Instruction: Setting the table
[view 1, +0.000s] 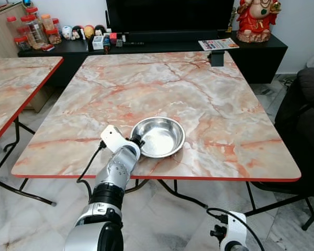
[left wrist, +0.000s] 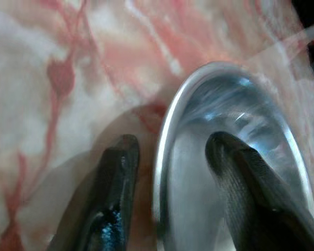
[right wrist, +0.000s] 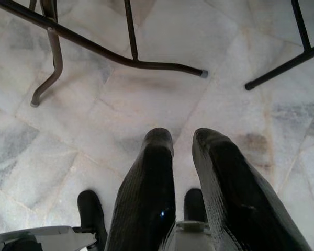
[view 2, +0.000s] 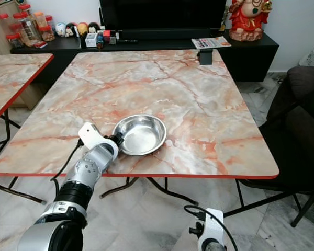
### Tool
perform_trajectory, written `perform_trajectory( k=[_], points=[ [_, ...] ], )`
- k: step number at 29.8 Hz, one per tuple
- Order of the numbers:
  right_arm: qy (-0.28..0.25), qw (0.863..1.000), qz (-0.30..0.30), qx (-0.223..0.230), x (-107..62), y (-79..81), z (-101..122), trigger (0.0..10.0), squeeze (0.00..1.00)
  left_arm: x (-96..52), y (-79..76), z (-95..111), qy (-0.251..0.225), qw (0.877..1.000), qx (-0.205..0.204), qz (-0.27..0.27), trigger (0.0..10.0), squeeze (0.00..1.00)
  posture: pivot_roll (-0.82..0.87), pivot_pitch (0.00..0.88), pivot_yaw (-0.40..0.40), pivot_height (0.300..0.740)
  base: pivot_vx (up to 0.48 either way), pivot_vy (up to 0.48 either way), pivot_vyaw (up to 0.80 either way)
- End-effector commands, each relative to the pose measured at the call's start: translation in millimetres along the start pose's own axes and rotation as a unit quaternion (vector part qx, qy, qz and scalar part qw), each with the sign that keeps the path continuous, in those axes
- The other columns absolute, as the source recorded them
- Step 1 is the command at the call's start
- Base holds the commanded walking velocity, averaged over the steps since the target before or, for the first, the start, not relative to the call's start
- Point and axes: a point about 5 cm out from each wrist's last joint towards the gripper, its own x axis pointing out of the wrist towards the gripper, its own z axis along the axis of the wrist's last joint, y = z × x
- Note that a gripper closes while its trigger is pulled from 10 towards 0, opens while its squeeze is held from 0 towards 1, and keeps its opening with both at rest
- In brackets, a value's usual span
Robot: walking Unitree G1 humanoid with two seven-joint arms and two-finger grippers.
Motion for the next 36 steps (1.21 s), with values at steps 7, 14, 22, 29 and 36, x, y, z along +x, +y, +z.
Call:
perform_trajectory(
  k=[7,14,22,29,36],
  points=[
    [-0.004,1.000,0.003,0.006,1.8,4.1,4.3,10.0,0.00,-8.4,-4.6,-1.2,-0.005,1.000,-0.027,-0.009,10.0,1.00,0.02,0.000,0.038,0.740,0.000,0.000,0.00],
    [0.000,1.000,0.004,0.004,0.8,3.8,0.7,10.0,0.00,-35.8,11.8,58.2,-0.188,0.981,0.019,-0.033,10.0,0.00,0.02,0.000,0.044,0.740,0.000,0.000,0.00],
    [0.008,1.000,0.010,-0.006,0.2,4.8,-2.6,10.0,0.00,-85.7,71.5,138.0,-0.397,0.896,0.191,0.060,10.0,0.00,0.06,0.000,0.032,0.740,0.000,0.000,0.00],
    [0.009,1.000,0.019,-0.010,1.0,10.6,-2.2,10.0,0.00,-113.9,140.9,164.0,-0.415,0.818,0.348,0.195,10.0,0.00,0.06,0.000,0.038,0.740,0.000,0.000,0.00],
    [0.010,1.000,0.019,-0.009,0.4,10.3,-4.0,10.0,0.00,-126.3,231.6,137.4,-0.291,0.799,0.428,0.308,10.0,0.00,0.05,0.000,0.048,0.740,0.000,0.000,0.00]
  ],
)
